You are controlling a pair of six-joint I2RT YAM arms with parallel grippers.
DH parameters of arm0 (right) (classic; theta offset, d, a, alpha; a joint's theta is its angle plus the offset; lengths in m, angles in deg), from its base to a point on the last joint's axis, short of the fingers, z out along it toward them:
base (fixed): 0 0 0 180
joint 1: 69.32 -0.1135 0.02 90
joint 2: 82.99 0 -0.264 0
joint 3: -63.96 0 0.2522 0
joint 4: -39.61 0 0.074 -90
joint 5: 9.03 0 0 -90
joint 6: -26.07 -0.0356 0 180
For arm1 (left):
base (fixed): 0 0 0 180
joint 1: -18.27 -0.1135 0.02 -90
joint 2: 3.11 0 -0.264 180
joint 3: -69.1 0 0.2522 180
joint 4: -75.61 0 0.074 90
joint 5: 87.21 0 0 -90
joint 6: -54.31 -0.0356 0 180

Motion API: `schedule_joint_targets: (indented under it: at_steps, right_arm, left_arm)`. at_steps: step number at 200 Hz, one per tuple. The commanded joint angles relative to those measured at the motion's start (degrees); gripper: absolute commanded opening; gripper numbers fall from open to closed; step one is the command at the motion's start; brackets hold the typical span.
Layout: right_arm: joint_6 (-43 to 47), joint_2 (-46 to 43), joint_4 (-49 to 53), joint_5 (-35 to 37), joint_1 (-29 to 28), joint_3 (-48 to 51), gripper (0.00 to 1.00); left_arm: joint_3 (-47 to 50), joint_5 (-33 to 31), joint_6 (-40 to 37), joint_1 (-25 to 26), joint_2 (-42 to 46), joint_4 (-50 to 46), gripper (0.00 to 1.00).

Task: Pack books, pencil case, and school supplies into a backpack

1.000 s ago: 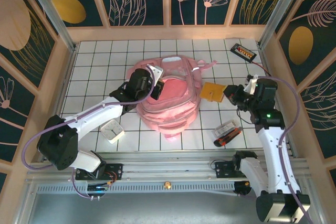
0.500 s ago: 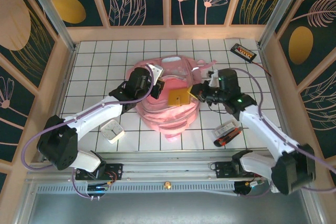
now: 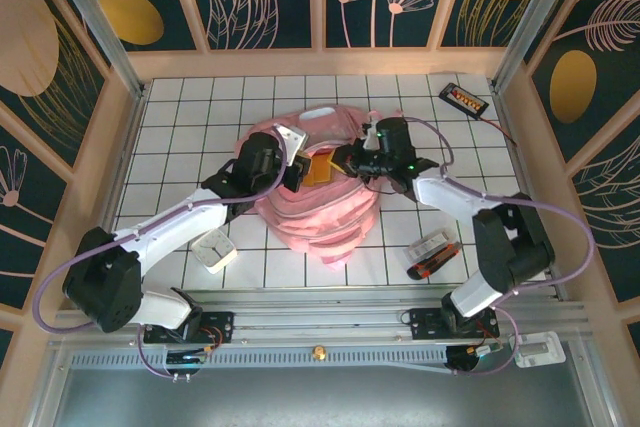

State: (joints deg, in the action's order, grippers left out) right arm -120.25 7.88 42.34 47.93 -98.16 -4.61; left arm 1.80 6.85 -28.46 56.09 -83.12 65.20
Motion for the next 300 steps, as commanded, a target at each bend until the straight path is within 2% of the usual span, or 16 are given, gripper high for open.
schedule_joint_targets:
  at_steps: [1,13,34,68,126,148,169,184,208,234,260,300]
  right_arm:
    - [-0.04,2.35,-4.79,2.65,-0.45,-3.00,0.00]
    - [0.75,2.87,-4.40,2.80,-0.45,-3.19,0.02]
    - [3.17,1.94,-1.24,3.99,-0.37,-3.87,0.29]
    - [7.20,-1.96,5.46,6.67,-0.15,-5.39,0.59]
    - [11.41,-12.35,20.09,14.23,1.04,-6.20,0.66]
    - [13.10,-18.38,30.16,20.03,3.10,-5.68,0.70]
    - [14.40,-26.13,41.03,25.30,7.82,-3.24,0.83]
    - [14.96,-32.29,46.50,25.16,13.24,0.44,0.99]
    - [16.45,-37.92,55.24,24.84,21.13,4.61,0.99]
    - [15.99,-36.88,61.74,24.57,25.27,8.09,0.99]
    - [17.00,-34.19,60.38,20.99,27.91,12.29,0.99]
    - [16.32,-29.60,55.71,20.13,28.41,15.68,0.99]
  left_arm:
    - [0.01,2.71,1.78,0.22,3.46,9.35,0.00]
    - [0.68,1.75,2.08,0.21,3.37,9.90,0.00]
    - [0.72,0.13,2.53,0.20,2.55,9.81,0.00]
    - [0.28,-1.14,3.66,0.18,0.60,9.90,0.00]
    - [0.49,-2.62,4.82,0.22,-1.82,10.86,0.00]
    - [0.61,-2.39,4.81,0.21,-2.00,11.04,0.00]
    - [0.85,-1.96,4.49,0.22,-1.65,11.40,0.00]
    - [1.45,-1.91,4.21,0.23,-1.62,12.21,0.00]
    - [2.32,-1.13,4.45,0.19,-1.65,13.78,0.00]
    - [2.99,-0.78,4.30,0.21,-1.89,14.64,0.00]
    - [4.32,-0.71,4.04,0.23,-1.05,15.42,0.00]
    - [6.40,-0.85,3.78,0.21,0.41,16.19,0.00]
